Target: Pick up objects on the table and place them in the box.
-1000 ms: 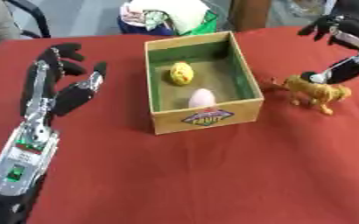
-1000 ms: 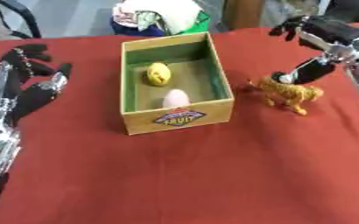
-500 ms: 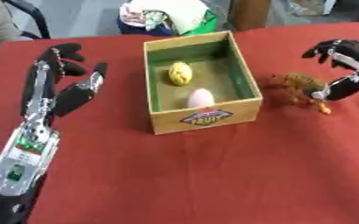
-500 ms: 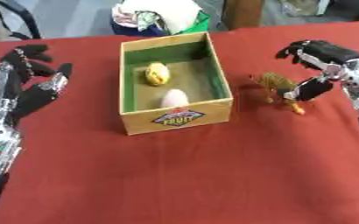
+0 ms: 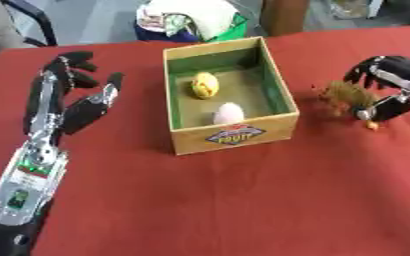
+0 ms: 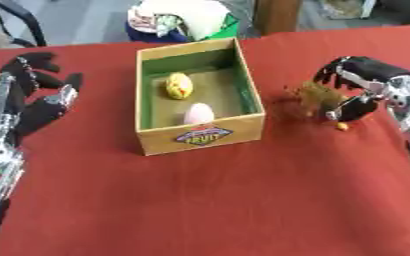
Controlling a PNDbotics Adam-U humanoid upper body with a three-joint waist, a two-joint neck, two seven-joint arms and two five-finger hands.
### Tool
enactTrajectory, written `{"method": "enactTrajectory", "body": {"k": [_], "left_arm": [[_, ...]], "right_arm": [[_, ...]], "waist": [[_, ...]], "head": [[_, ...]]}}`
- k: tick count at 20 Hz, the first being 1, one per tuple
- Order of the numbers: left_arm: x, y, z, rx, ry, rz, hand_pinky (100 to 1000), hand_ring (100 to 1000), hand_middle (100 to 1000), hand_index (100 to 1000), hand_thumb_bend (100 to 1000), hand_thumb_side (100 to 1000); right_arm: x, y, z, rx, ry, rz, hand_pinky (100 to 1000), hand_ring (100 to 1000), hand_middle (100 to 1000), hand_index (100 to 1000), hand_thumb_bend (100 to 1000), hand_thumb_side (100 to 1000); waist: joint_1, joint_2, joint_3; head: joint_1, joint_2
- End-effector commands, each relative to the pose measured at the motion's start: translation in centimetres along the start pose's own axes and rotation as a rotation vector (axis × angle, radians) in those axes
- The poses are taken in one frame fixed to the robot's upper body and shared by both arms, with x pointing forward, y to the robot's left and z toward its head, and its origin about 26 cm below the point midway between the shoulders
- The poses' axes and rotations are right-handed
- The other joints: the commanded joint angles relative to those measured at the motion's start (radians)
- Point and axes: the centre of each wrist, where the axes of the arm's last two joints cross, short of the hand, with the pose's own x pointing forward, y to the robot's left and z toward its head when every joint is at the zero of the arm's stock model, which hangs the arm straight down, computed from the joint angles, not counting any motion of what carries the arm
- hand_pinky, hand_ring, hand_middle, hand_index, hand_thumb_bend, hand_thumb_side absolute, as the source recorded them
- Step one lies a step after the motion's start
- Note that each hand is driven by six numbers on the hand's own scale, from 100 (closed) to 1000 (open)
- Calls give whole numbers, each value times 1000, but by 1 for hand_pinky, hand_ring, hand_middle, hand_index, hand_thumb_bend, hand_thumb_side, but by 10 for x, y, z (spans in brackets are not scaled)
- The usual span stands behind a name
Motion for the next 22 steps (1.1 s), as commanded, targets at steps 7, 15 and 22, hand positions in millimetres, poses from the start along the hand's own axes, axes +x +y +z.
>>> {"method": "enactTrajectory", "body": {"k": [7,15,22], "left_arm": [[6,6,-3,13,-24,-1,638,526,566,742,450,223],[7,6,-3,16,-26,-1,638,526,566,742,451,222],[7,6,-3,17,-30,-2,637,525,565,741,451,220]], "right_arm": [[-2,-13,3,-32,-5,25,210,327,399,511,100,100],[8,-42,5,-186,-41,31,158,273,377,490,100,100],[30,-88,6,-299,-129,60,159,271,379,493,100,100]], "waist": [[-4,-18,-2],[-6,-22,2],[-14,-28,12]], "head": [[2,-4],[1,-3],[-4,1]]}}
